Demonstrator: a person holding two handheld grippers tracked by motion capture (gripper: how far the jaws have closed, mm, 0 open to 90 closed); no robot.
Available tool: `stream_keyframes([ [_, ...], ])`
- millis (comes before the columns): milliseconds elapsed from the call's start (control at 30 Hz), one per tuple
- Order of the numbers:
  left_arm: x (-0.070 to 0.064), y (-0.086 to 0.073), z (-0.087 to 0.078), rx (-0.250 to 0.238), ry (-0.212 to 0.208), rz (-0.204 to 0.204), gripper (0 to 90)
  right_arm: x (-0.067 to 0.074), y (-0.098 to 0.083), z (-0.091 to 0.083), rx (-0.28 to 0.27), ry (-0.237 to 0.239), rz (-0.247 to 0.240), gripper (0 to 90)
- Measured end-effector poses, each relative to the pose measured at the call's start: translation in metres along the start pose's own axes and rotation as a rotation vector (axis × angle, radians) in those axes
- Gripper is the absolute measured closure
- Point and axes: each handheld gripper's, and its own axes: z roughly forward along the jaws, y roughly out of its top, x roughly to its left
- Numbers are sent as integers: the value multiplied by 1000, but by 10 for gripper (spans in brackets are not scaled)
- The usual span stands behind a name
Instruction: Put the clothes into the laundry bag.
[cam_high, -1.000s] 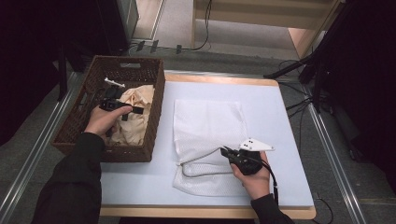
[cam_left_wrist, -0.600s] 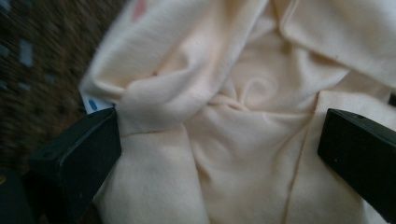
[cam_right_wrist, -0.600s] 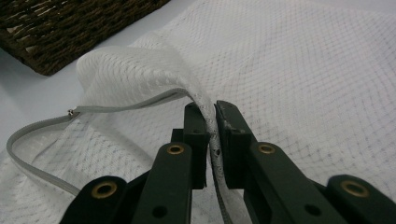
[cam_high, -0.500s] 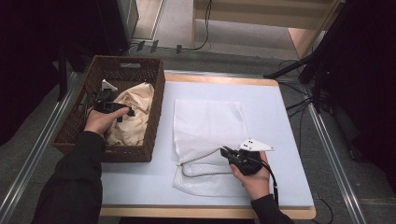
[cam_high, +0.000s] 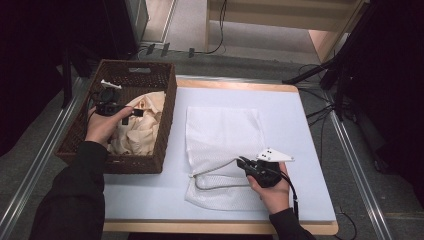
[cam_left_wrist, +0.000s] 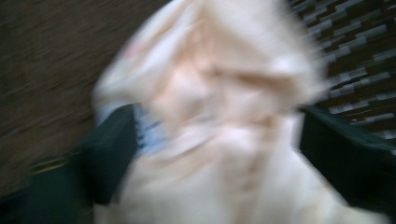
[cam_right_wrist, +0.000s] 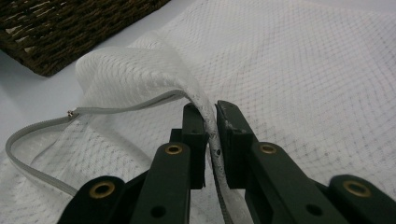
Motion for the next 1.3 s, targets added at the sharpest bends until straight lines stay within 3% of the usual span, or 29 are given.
stream_keyframes([
  [33,0,0,0,0,0,0,50,0,0,0,0,0,0,825],
  [100,7,-2,3,42,82,-33,44,0,0,0,-1,0,-1,824],
  [167,13,-6,13,126,118,-65,34,1,0,1,1,-1,1,824],
  [200,15,-8,19,179,111,-81,68,1,1,1,4,1,3,823],
  [233,15,-10,24,227,73,-77,136,1,1,1,4,1,3,823],
  [267,13,-11,28,246,18,-73,136,2,0,2,3,-1,-1,822],
  [300,8,-11,25,224,-52,-29,255,2,0,2,4,0,-6,822],
  [367,7,-10,23,205,-73,-28,437,2,0,2,4,-1,-6,822],
  [400,6,-9,21,185,-107,-31,516,2,0,2,6,-2,-4,822],
  [500,6,-8,14,118,-233,-48,559,1,0,1,5,-1,-1,822],
  [567,5,-6,9,57,-351,-73,511,1,0,1,6,-1,-1,822],
  [633,2,-3,5,31,-439,-82,353,1,0,2,5,-2,2,822],
  [667,2,-3,5,31,-439,-82,297,1,0,2,5,-2,2,822],
  [700,1,-3,5,28,-444,-83,297,1,0,2,4,-2,-1,822],
  [767,-4,-3,7,47,-407,-35,183,2,1,2,4,-2,-6,821],
  [833,-13,-4,13,108,-333,42,129,2,1,3,6,0,-6,820],
  [900,-22,-5,19,165,-234,115,118,3,0,3,9,0,-6,820],
  [933,-27,-6,28,221,-140,162,67,3,0,3,10,0,-6,820],
  [967,-27,-6,28,221,-140,162,48,3,0,3,10,1,-7,819],
  [1000,-29,-9,35,264,-87,183,32,3,0,3,7,1,-6,819],
  [1067,-30,-10,38,278,-71,197,28,3,0,3,7,2,-6,819],
  [1233,-48,-21,51,302,14,322,58,2,-1,3,11,2,-4,818],
  [1300,-52,-19,51,306,19,332,78,3,-1,4,13,0,-5,822],
])
